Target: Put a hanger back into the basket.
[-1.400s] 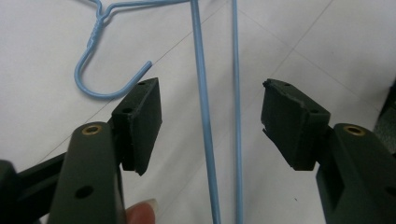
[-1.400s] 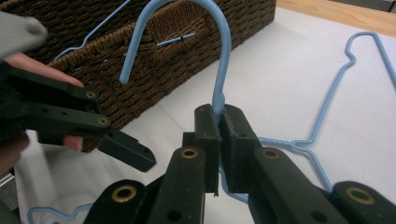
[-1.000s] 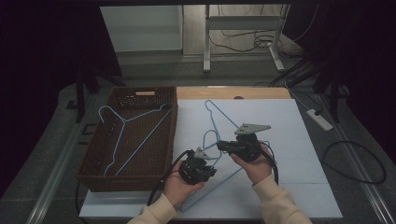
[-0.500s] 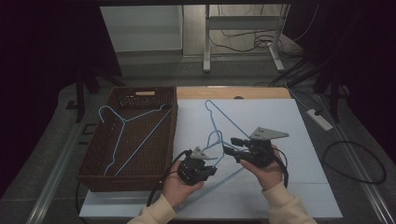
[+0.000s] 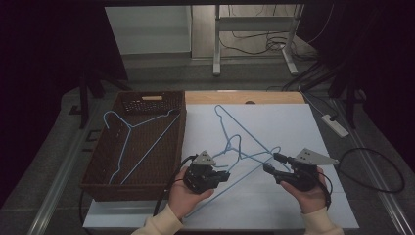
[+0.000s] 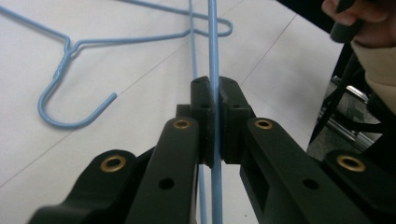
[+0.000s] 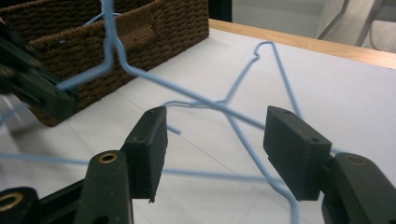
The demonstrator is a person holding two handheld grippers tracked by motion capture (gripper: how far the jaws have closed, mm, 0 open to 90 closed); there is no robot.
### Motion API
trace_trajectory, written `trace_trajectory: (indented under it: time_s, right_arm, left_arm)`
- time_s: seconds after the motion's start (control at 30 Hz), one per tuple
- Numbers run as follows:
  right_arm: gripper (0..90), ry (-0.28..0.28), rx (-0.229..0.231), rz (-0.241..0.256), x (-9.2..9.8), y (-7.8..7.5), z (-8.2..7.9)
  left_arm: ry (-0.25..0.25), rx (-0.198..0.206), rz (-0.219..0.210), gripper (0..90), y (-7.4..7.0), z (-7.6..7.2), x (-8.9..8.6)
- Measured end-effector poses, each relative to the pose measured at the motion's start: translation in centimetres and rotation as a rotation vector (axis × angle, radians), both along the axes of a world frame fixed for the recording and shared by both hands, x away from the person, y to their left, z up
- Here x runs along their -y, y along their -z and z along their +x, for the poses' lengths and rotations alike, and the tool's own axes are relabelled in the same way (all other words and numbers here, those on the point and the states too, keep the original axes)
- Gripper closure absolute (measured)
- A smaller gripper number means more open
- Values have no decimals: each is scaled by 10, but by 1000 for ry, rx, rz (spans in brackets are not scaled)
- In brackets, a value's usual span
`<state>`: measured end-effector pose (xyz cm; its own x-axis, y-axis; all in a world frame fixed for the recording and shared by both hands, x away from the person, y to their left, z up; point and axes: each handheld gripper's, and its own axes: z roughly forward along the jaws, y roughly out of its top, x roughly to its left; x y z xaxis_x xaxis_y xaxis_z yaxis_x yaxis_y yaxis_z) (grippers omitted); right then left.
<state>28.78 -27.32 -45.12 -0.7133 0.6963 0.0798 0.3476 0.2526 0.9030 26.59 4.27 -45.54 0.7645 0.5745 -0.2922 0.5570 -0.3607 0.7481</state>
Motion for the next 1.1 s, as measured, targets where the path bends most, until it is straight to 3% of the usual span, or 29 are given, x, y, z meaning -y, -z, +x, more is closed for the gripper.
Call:
trace_trajectory:
  time_s: [0.2,0.5,0.73,0.9,1.1]
  right_arm:
    - [389,18,4,-24,8,3,-1]
    - [381,54,-6,-42,18,10,2]
    - [378,59,-30,-56,19,15,6]
    - [377,58,-35,-62,19,16,7]
    - [376,56,-37,-72,18,18,7]
  left_arm:
    - [-8,12,-42,861,-11,-2,-7]
    - [-29,75,-130,861,-45,-8,-32]
    - [-58,114,-194,861,-66,-10,-58]
    - [-89,146,-249,861,-83,-11,-90]
    - [-119,171,-261,861,-92,-11,-114]
